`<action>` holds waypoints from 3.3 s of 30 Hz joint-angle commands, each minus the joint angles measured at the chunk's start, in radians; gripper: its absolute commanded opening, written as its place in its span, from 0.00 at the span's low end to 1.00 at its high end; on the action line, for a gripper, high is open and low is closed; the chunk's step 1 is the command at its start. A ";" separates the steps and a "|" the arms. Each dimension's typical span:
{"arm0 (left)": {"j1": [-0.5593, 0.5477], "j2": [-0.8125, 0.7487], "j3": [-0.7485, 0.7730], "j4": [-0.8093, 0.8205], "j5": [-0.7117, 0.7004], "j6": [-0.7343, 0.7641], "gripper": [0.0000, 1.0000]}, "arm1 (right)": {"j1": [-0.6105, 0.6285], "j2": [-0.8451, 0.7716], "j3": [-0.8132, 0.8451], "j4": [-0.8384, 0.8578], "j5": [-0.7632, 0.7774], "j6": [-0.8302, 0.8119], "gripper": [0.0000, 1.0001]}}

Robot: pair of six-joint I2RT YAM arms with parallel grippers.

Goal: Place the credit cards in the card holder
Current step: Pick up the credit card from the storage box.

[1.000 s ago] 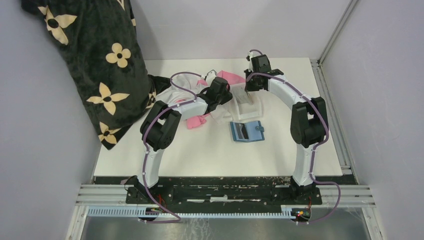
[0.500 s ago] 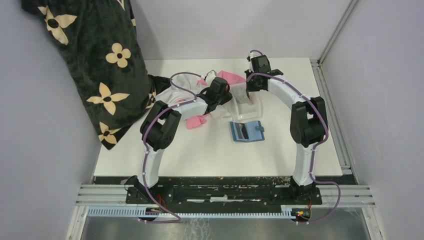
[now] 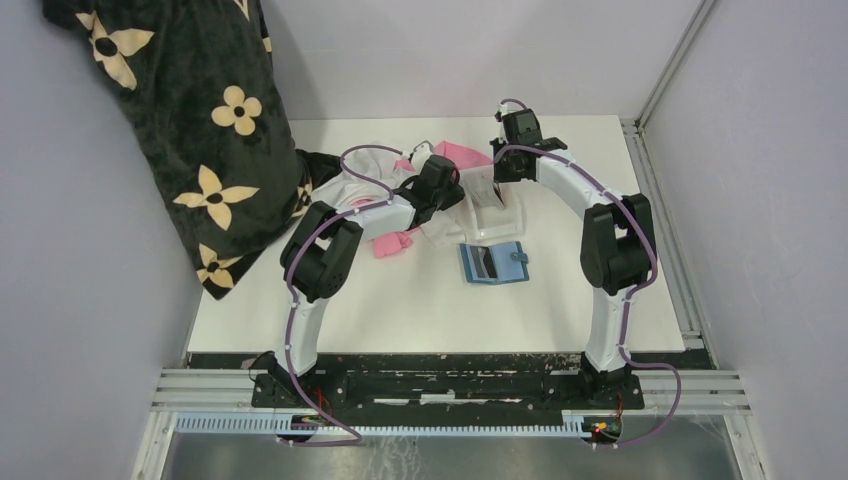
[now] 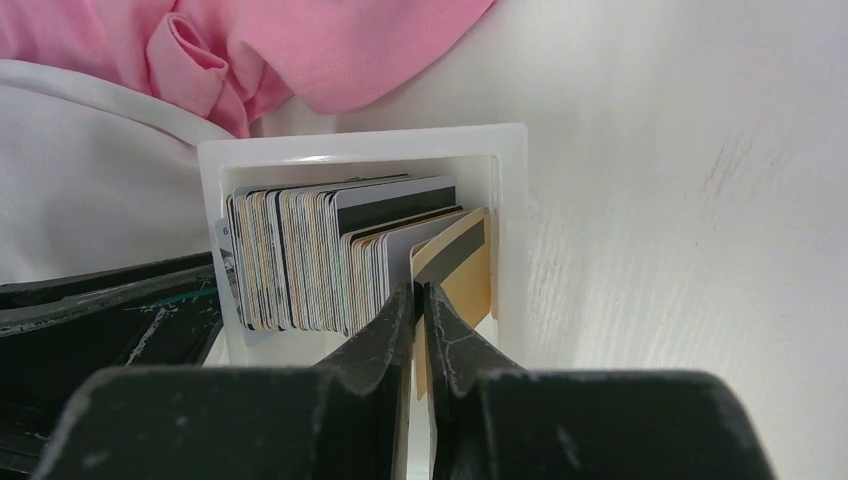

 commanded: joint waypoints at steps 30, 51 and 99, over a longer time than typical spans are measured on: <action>-0.002 -0.318 -0.278 0.181 -0.004 0.199 0.34 | 0.009 -0.384 -0.091 -0.060 0.067 -0.045 0.01; -0.033 -0.567 -0.634 0.627 0.950 0.352 0.38 | 0.009 -0.941 -0.639 -0.105 -0.505 0.110 0.01; -0.012 -0.300 -0.599 1.029 1.362 -0.006 0.21 | -0.067 -0.808 -0.746 0.156 -0.743 0.252 0.01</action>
